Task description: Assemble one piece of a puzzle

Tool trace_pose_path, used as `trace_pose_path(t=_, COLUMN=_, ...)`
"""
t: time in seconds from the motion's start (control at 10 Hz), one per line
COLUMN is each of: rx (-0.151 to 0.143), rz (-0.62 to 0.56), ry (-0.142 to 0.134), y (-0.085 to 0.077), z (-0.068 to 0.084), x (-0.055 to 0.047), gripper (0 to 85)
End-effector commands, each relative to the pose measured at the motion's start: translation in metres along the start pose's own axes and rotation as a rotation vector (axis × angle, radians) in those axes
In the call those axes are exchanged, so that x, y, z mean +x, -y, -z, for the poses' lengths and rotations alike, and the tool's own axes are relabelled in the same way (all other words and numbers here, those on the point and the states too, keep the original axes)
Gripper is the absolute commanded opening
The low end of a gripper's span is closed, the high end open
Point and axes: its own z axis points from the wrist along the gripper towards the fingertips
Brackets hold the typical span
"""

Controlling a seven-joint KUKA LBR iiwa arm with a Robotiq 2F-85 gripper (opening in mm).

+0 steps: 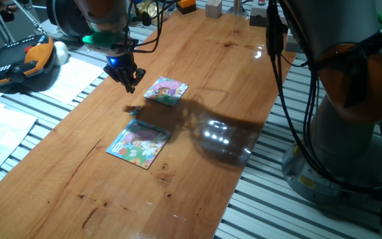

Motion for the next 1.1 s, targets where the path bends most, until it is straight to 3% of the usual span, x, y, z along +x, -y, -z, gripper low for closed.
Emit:
trace_pose_path(t=0.0, rx=-0.001, rz=-0.009, ry=-0.004, y=0.0, z=0.0, x=0.0, gripper=17.0)
trace_pose_path(t=0.6, rx=-0.022, rz=-0.033, ry=0.012, y=0.001, z=-0.01, x=-0.001, gripper=17.0)
trace_pose_path(t=0.9, rx=-0.034, rz=-0.036, ry=0.003, y=-0.001, z=-0.016, x=-0.004, gripper=17.0)
trace_pose_path(t=1.0, rx=-0.032, rz=-0.052, ry=-0.012, y=-0.001, z=-0.018, x=-0.004, gripper=17.0)
